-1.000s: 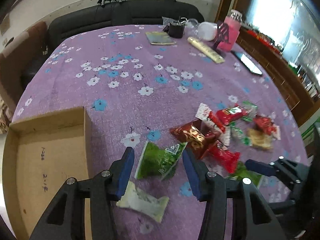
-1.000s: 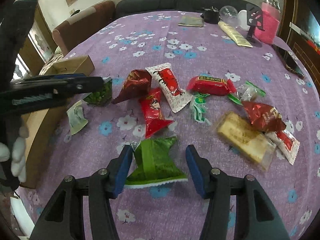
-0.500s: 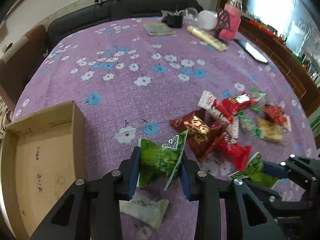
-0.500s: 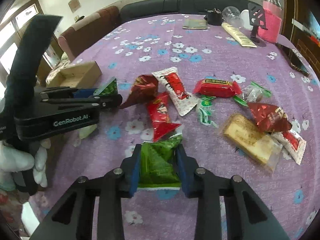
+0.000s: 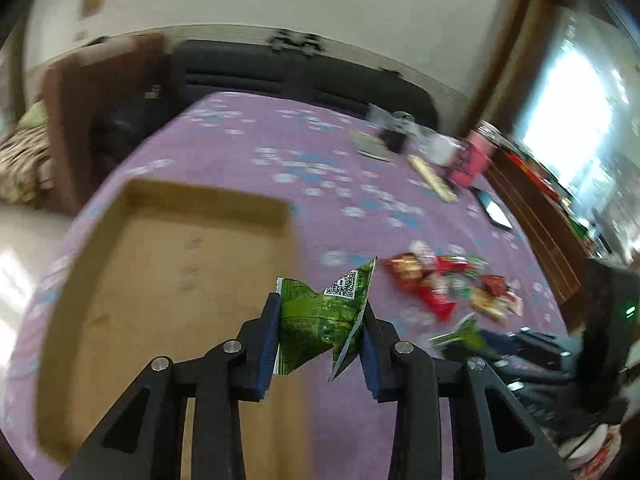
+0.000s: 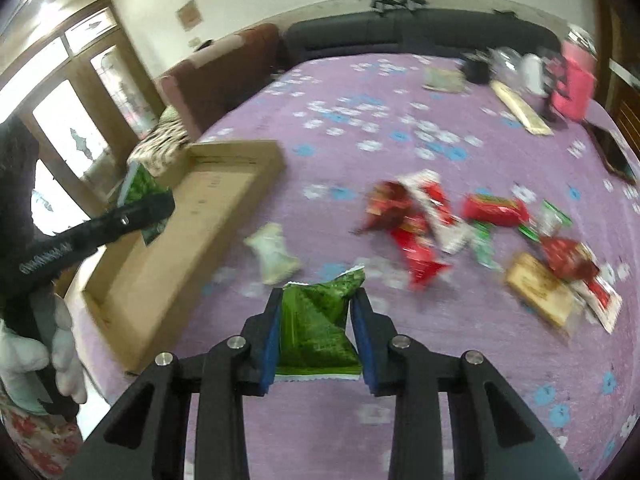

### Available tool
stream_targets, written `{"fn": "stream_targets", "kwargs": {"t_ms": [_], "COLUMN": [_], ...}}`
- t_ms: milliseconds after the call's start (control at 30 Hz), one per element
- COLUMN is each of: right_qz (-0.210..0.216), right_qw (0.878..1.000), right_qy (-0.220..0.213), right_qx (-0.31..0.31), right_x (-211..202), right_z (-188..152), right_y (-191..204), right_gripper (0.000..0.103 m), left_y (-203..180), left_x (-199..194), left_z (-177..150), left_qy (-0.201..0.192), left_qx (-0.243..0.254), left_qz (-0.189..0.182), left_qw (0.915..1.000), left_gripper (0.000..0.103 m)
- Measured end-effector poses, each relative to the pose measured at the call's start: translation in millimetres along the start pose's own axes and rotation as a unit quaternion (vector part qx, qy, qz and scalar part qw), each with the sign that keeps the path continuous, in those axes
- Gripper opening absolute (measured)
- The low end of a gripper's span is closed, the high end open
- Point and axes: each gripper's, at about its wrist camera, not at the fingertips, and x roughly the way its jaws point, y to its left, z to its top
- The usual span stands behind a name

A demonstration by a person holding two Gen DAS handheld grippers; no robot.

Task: Organize snacks
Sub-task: 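Carry both green bags over the cardboard box and open both grippers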

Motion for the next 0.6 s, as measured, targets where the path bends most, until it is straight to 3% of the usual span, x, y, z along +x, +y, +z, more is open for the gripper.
{"fn": "stream_targets", "kwargs": {"t_ms": [167,367,600], "right_qz": [0.039,0.07,0.079], "right_qw": [0.998,0.992,0.986], "right_qy": [0.004,0.022,0.054], "right_qx": [-0.047,-0.098,-0.14], "right_x": [10,37,81], "right_z": [12,14,3], "right_y": [60,125,179], "right_gripper": [0.032,0.032,0.032], "left_y": [59,103,132], "left_x": [-27,-37,-41], "left_z": [-23,-42,-52], "left_qy": [-0.013,-0.016,-0.016], "left_qx": [-0.045,-0.067,-0.09], "left_qz": [0.07,0.131,0.134], "left_qw": [0.9965,0.989,0.9868], "left_gripper": [0.037,0.037,0.037]}}
